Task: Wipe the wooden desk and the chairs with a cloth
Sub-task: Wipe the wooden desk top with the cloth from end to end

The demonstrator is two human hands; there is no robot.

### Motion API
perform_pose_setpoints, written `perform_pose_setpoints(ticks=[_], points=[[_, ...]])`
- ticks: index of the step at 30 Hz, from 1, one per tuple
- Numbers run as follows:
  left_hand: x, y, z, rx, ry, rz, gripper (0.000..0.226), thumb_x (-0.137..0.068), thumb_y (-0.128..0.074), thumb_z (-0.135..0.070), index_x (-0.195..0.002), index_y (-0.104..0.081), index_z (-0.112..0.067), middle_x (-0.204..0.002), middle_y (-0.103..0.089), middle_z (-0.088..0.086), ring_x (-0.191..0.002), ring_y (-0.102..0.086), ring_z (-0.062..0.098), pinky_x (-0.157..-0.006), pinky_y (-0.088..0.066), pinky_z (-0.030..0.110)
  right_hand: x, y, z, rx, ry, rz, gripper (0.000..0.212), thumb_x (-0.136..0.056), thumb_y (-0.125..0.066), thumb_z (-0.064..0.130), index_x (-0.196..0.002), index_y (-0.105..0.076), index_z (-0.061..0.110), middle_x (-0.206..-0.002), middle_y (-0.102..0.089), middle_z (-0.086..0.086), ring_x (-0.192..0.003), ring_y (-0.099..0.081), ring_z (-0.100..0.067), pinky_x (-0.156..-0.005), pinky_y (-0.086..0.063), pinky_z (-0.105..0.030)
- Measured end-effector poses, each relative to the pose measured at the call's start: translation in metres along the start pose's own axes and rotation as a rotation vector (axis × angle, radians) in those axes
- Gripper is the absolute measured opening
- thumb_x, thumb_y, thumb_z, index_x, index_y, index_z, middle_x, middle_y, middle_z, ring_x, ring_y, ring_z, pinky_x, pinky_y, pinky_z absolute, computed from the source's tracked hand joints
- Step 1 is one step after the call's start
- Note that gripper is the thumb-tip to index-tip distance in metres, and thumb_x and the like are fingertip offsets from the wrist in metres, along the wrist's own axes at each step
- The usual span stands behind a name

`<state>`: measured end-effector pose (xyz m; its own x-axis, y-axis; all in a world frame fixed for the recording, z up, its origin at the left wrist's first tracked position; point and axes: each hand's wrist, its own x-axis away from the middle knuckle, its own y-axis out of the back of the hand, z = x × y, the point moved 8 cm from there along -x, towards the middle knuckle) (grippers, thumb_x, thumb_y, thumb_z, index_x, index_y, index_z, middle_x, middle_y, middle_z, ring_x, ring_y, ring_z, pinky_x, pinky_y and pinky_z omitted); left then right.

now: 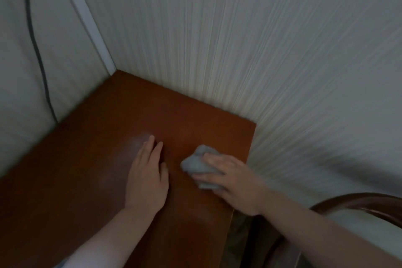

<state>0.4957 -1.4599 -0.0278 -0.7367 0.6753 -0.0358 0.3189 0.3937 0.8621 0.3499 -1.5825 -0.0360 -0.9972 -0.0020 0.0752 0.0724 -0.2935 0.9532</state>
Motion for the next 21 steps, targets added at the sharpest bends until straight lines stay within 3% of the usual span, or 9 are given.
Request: perform_pose_setpoints(ticks=[4,7,9,11,12,13,16,19,21], points=[[-0.011,0.029,0.055,-0.242,0.075,-0.008,0.05,-0.1,-0.042,-0.028,-0.149,-0.035,-0.018,-0.159,-0.02,0.0,-0.148,-0.013,0.019,-0.119,-0.015,0.038,-0.048,0.027,-0.068,-0.012,-0.468,-0.21,0.048,-0.102,-0.035,0.032,-0.149,-0.029,0.041,-0.161,-0.017,-0.004,-0.148,-0.011,-0.017,-0.119,-0.002,-0.036],[-0.018,0.042,0.086,-0.277,0.212,-0.068,0.052,-0.1,-0.041,-0.03,-0.149,-0.034,-0.014,-0.158,-0.024,0.004,-0.147,-0.015,0.023,-0.119,-0.014,0.043,-0.086,0.023,-0.034,-0.067,-0.878,-0.442,0.052,-0.099,-0.04,0.025,-0.15,-0.032,0.032,-0.161,-0.017,-0.007,-0.149,-0.011,-0.021,-0.119,-0.003,-0.043],[-0.02,0.042,0.095,-0.249,0.264,-0.088,0.053,-0.101,-0.037,-0.032,-0.15,-0.032,-0.013,-0.158,-0.024,0.005,-0.147,-0.015,0.023,-0.12,-0.011,0.044,-0.105,0.01,0.021,-0.049,-0.686,-0.45,0.051,-0.091,-0.043,0.025,-0.142,-0.048,0.027,-0.154,-0.035,-0.011,-0.143,-0.03,-0.026,-0.116,-0.015,-0.047],[-0.02,0.041,0.094,-0.244,0.258,-0.107,0.053,-0.1,-0.034,-0.033,-0.149,-0.033,-0.012,-0.157,-0.028,0.007,-0.146,-0.018,0.025,-0.119,-0.011,0.044,-0.094,-0.006,0.055,0.022,-0.334,-0.291,0.05,-0.092,-0.039,0.028,-0.141,-0.047,0.03,-0.153,-0.037,-0.008,-0.143,-0.03,-0.022,-0.118,-0.015,-0.042],[-0.019,0.041,0.093,-0.246,0.256,-0.109,0.053,-0.1,-0.035,-0.032,-0.149,-0.034,-0.012,-0.156,-0.029,0.008,-0.146,-0.018,0.025,-0.119,-0.011,0.045,-0.076,-0.006,0.049,0.024,-0.278,-0.273,0.049,-0.094,-0.038,0.028,-0.143,-0.044,0.032,-0.154,-0.036,-0.006,-0.143,-0.028,-0.02,-0.12,-0.014,-0.04],[-0.018,0.04,0.093,-0.249,0.261,-0.11,0.052,-0.101,-0.037,-0.031,-0.148,-0.034,-0.011,-0.156,-0.029,0.008,-0.146,-0.019,0.026,-0.119,-0.012,0.046,-0.056,-0.002,0.03,0.025,-0.329,-0.304,0.048,-0.096,-0.039,0.027,-0.143,-0.043,0.031,-0.153,-0.036,-0.006,-0.142,-0.03,-0.021,-0.119,-0.016,-0.04],[-0.018,0.041,0.093,-0.264,0.258,-0.122,0.051,-0.101,-0.038,-0.028,-0.148,-0.036,-0.01,-0.155,-0.031,0.011,-0.145,-0.021,0.028,-0.118,-0.013,0.047,-0.002,0.019,-0.038,0.001,-0.836,-0.514,0.046,-0.099,-0.044,0.02,-0.144,-0.045,0.025,-0.152,-0.037,-0.012,-0.14,-0.033,-0.03,-0.116,-0.023,-0.046],[-0.018,0.04,0.093,-0.267,0.258,-0.114,0.051,-0.101,-0.039,-0.027,-0.148,-0.035,-0.009,-0.156,-0.03,0.011,-0.145,-0.021,0.029,-0.118,-0.014,0.048,-0.015,0.03,-0.062,-0.115,-1.181,-0.537,0.049,-0.103,-0.038,0.023,-0.151,-0.031,0.03,-0.162,-0.014,-0.006,-0.149,-0.008,-0.023,-0.12,-0.009,-0.045],[-0.018,0.041,0.092,-0.266,0.258,-0.123,0.051,-0.1,-0.042,-0.025,-0.148,-0.035,-0.009,-0.155,-0.03,0.011,-0.145,-0.021,0.029,-0.118,-0.014,0.048,-0.047,0.032,-0.052,-0.187,-1.219,-0.487,0.053,-0.102,-0.035,0.024,-0.153,-0.022,0.033,-0.163,-0.004,-0.003,-0.149,0.002,-0.02,-0.12,-0.002,-0.044]])
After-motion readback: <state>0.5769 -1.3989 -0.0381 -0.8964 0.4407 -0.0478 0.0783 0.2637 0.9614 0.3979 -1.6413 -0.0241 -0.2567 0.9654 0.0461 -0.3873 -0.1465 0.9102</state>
